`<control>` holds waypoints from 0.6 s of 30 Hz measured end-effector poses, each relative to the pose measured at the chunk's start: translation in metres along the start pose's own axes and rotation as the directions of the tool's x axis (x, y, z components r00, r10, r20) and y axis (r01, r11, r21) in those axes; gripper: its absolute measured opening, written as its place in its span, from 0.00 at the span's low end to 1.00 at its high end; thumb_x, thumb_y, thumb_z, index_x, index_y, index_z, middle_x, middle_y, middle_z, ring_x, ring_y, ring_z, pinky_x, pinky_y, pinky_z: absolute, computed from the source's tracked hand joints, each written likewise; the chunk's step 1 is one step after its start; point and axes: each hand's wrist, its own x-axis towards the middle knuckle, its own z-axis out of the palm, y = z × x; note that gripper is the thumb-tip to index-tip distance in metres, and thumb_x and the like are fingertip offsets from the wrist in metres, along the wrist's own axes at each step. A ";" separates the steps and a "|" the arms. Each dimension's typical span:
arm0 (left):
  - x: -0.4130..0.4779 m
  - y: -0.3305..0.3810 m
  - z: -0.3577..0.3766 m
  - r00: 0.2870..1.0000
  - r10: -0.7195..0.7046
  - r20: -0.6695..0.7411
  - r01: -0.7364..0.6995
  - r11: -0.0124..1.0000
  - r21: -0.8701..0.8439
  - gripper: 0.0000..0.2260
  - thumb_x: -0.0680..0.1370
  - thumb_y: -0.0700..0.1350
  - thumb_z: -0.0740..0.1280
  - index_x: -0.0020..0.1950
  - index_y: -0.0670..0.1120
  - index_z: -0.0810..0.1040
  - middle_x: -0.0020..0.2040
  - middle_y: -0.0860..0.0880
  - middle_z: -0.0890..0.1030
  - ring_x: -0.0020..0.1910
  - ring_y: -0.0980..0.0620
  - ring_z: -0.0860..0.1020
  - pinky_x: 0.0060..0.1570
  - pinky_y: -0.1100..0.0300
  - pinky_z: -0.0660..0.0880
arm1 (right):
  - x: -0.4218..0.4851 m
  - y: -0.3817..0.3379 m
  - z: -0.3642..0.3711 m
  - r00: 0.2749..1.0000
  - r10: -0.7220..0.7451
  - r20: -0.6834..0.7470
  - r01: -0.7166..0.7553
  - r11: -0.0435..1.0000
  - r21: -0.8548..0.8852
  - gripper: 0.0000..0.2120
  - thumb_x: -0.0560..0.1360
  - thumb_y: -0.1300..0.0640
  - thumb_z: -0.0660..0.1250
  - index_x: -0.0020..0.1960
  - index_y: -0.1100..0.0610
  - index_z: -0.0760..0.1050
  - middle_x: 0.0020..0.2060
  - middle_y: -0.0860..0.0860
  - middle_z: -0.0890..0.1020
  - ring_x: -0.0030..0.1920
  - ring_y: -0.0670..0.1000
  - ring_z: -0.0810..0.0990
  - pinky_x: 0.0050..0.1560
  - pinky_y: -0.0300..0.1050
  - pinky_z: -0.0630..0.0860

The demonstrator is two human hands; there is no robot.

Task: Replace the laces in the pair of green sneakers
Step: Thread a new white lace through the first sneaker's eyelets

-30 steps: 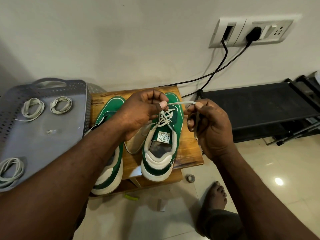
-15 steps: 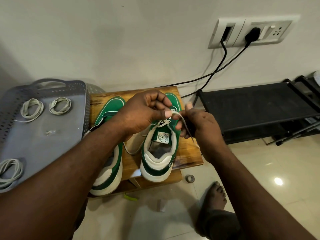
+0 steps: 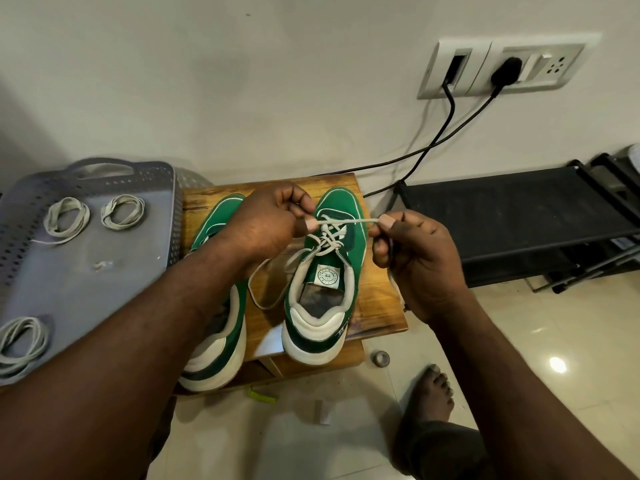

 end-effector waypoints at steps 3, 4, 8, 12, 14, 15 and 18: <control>0.004 -0.005 -0.006 0.998 -0.030 -0.052 0.033 0.997 0.065 0.10 0.80 0.33 0.69 0.53 0.48 0.82 0.44 0.49 0.81 0.44 0.52 0.79 0.38 0.59 0.72 | 0.001 -0.003 -0.002 1.000 -0.019 -0.009 0.020 0.997 0.076 0.13 0.79 0.58 0.63 0.41 0.56 0.83 0.33 0.53 0.77 0.32 0.50 0.71 0.35 0.45 0.66; 0.003 -0.004 -0.006 0.998 -0.020 -0.058 0.026 0.995 0.095 0.11 0.81 0.34 0.68 0.54 0.49 0.82 0.44 0.49 0.80 0.44 0.53 0.78 0.39 0.58 0.71 | 0.000 -0.003 -0.002 1.000 -0.018 -0.016 0.019 0.999 0.051 0.12 0.79 0.57 0.63 0.41 0.56 0.83 0.33 0.53 0.77 0.32 0.50 0.70 0.34 0.44 0.66; -0.008 0.009 0.002 0.993 0.118 -0.006 -0.118 0.992 0.053 0.12 0.85 0.40 0.64 0.62 0.53 0.83 0.55 0.56 0.81 0.51 0.61 0.78 0.41 0.63 0.73 | -0.001 0.002 0.001 0.999 0.004 -0.033 -0.009 0.984 -0.176 0.11 0.82 0.57 0.65 0.46 0.61 0.81 0.32 0.52 0.79 0.30 0.49 0.71 0.31 0.40 0.67; -0.013 0.008 0.013 0.933 0.350 0.084 -0.359 0.891 0.279 0.12 0.86 0.46 0.63 0.55 0.62 0.83 0.63 0.60 0.76 0.67 0.54 0.68 0.61 0.55 0.63 | -0.002 0.006 0.009 1.000 0.020 -0.025 -0.025 0.965 -0.261 0.11 0.84 0.61 0.64 0.46 0.61 0.82 0.32 0.54 0.79 0.29 0.47 0.73 0.31 0.37 0.69; -0.015 0.006 0.017 0.930 0.329 0.164 -0.367 0.861 0.352 0.09 0.86 0.50 0.62 0.53 0.63 0.80 0.64 0.59 0.74 0.68 0.53 0.64 0.60 0.57 0.57 | -0.002 0.007 0.012 1.000 0.016 -0.021 -0.021 0.963 -0.267 0.11 0.84 0.62 0.64 0.47 0.63 0.82 0.32 0.56 0.79 0.29 0.47 0.73 0.31 0.36 0.70; -0.015 0.004 0.019 0.933 0.306 0.187 -0.356 0.857 0.373 0.07 0.85 0.51 0.62 0.54 0.61 0.80 0.63 0.59 0.74 0.68 0.53 0.63 0.60 0.57 0.57 | -0.002 0.007 0.012 1.000 0.015 -0.025 -0.021 0.963 -0.268 0.11 0.84 0.62 0.65 0.47 0.63 0.82 0.32 0.56 0.79 0.29 0.47 0.73 0.31 0.36 0.70; -0.011 0.003 0.021 0.936 0.314 0.162 -0.353 0.806 0.475 0.04 0.85 0.51 0.63 0.54 0.58 0.77 0.61 0.55 0.73 0.67 0.50 0.63 0.60 0.54 0.61 | -0.002 0.009 0.012 0.999 0.019 -0.040 -0.030 0.960 -0.280 0.11 0.84 0.61 0.65 0.47 0.62 0.83 0.32 0.55 0.80 0.30 0.47 0.73 0.32 0.37 0.71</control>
